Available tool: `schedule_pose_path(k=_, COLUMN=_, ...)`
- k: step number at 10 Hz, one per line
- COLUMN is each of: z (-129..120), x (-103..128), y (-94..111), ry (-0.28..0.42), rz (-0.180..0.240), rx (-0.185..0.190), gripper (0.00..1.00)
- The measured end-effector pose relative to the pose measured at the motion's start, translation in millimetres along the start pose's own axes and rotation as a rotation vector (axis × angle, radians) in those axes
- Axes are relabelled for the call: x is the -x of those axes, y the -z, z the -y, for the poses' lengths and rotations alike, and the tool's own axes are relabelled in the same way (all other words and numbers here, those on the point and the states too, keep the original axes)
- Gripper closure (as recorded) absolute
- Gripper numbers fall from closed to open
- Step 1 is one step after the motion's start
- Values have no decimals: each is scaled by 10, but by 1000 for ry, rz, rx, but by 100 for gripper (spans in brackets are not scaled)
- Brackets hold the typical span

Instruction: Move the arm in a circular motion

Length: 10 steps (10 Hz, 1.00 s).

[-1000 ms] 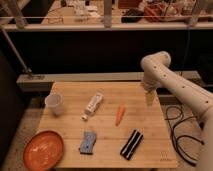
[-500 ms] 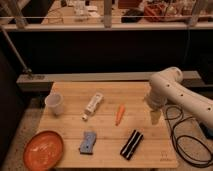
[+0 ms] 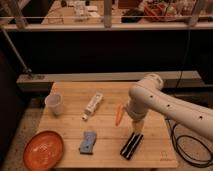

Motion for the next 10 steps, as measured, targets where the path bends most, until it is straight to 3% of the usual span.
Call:
schedule_pose_path(k=3, z=225, x=720, y=10, ry=161, rz=33, rx=-13, gripper=20)
schedule_pose_path(k=6, z=713, x=1324, y=-62, ry=297, rz=30, rx=-32, gripper=20)
schedule_pose_path(k=8, z=1176, x=1434, y=-160, ry=312, rz=11, rx=-40, gripper=20)
schedule_pose_path(k=10, z=1612, x=1308, y=-229, ry=284, rz=-7, rx=-48, gripper=20)
